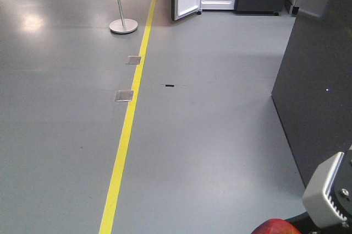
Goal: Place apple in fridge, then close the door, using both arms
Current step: 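Drive the base away from the counter holding the apple in the right gripper, then drive toward the open white refrigerator carrying the apple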
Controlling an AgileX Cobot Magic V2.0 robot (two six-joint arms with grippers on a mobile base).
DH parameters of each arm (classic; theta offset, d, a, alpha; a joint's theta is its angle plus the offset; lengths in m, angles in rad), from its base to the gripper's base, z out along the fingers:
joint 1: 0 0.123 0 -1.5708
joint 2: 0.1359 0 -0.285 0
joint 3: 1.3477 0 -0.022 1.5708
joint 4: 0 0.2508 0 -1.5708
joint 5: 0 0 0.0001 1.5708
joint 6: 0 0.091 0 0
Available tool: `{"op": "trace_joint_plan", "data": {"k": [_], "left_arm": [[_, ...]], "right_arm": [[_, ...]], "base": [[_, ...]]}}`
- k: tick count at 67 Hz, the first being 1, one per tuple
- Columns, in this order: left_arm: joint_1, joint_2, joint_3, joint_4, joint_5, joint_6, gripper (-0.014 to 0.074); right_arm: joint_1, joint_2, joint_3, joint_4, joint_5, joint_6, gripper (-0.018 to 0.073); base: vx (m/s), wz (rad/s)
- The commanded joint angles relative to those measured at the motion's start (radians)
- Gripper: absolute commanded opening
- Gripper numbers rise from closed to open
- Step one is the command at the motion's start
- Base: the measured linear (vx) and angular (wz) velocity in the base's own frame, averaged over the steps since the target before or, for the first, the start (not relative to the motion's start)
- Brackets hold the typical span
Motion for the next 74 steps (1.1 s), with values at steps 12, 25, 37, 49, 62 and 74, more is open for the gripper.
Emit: {"op": "trace_joint_plan", "data": {"k": [12,25,37,49,62,74], "left_arm": [[0.002,-0.012,-0.016,-0.003,-0.075,-0.008,-0.0006],[0.002,-0.012,-0.016,-0.003,-0.075,-0.008,-0.0006],[0.002,-0.012,-0.016,-0.003,-0.075,-0.008,-0.0006],[0.002,-0.012,-0.016,-0.003,-0.075,-0.008,-0.0006],[0.002,-0.012,-0.016,-0.003,-0.075,-0.008,-0.0006],[0.002,-0.012,-0.016,-0.003,-0.075,-0.008,-0.0006]], "right_arm": [[-0.001,-0.003,-0.027,0.022,-0.058,-0.006,0.0159],[-0.001,-0.003,-0.027,0.022,-0.058,-0.006,0.0159],[-0.001,-0.003,-0.027,0.022,-0.058,-0.006,0.0159],[-0.001,-0.003,-0.027,0.022,-0.058,-0.006,0.0159],[-0.001,-0.003,-0.027,0.022,-0.058,-0.006,0.0159],[-0.001,-0.003,-0.027,0.022,-0.058,-0.006,0.0159]], "base": [[0.15,-0.06],[0.16,-0.06],[0.17,-0.05],[0.17,-0.05],[0.19,-0.04],[0.21,-0.02]]}}
